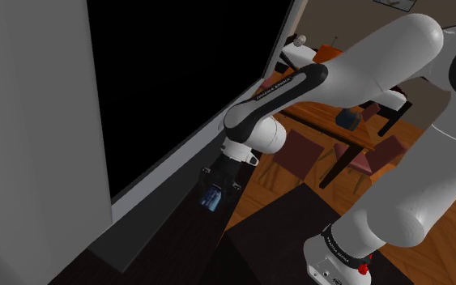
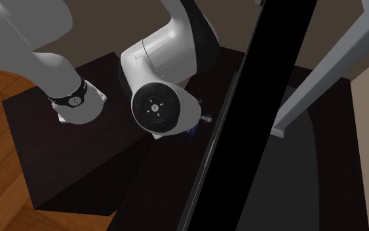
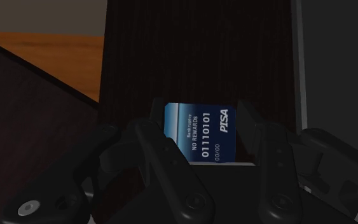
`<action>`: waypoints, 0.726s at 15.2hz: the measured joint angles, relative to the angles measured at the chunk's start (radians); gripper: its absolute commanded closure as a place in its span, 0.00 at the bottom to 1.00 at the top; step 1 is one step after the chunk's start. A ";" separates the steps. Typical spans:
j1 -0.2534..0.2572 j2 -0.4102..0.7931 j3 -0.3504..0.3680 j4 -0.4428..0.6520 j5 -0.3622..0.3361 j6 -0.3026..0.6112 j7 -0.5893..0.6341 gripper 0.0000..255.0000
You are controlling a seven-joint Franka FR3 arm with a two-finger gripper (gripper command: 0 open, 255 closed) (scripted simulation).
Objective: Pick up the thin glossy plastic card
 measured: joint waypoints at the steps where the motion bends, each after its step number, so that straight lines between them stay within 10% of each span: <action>1: -0.001 -0.013 -0.001 0.001 -0.007 -0.011 0.011 1.00; 11: -0.009 -0.159 -0.009 -0.006 -0.061 -0.134 0.107 1.00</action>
